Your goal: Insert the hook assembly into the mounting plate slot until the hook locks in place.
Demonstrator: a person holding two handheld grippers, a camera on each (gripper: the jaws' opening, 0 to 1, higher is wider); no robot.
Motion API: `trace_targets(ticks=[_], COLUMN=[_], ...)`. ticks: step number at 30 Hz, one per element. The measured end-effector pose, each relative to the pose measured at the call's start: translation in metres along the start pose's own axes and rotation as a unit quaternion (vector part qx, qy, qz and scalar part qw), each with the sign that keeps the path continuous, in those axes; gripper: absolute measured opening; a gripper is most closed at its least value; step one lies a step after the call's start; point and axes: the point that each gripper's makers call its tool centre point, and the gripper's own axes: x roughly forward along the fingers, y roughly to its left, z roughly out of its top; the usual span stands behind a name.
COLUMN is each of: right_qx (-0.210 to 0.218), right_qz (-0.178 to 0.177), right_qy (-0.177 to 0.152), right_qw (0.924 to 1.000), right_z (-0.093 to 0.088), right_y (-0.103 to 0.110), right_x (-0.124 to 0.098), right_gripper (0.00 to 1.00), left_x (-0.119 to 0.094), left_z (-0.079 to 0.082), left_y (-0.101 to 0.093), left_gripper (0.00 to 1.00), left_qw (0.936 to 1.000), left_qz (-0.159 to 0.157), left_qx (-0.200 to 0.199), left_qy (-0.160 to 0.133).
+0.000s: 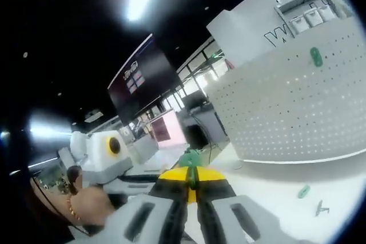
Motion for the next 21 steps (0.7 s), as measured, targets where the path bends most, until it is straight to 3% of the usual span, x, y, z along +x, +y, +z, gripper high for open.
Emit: trace_targets(ticks=[3,5,8,12,16,21], right_qx=[-0.009,-0.057,-0.057,-0.064,-0.061,-0.062], right_qz=[-0.003,-0.011,-0.007,-0.004,-0.007,-0.015], right_qy=[0.006,0.020,0.020,0.020,0.016,0.010], right_qw=[0.9999,0.9981,0.9981,0.9978,0.9980,0.9979], right_z=[-0.003,-0.006,-0.005,-0.002,0.002,0.008], right_y=[-0.001,-0.003,0.001,0.001,-0.005,-0.012], right_x=[-0.001,-0.002,-0.002,-0.001,0.000,-0.002], right_gripper=[0.00,0.00,0.00,0.00,0.00,0.00], left_x=[-0.001,-0.001,-0.002,-0.001,-0.002,-0.002], left_z=[-0.001,-0.004,-0.009,-0.013,-0.013,-0.015], left_y=[-0.002,-0.004,-0.003,-0.002,-0.002,-0.005], left_gripper=[0.07,0.08,0.13,0.36,0.43,0.62], left_qw=[1.0000,0.9999,0.9999,0.9999,0.9999,0.9998], left_qz=[-0.004,-0.011,-0.011,-0.008,-0.009,-0.020], left_qx=[0.009,0.005,0.006,-0.010,-0.004,-0.003], left_qy=[0.002,0.005,0.009,0.008,0.007,0.008])
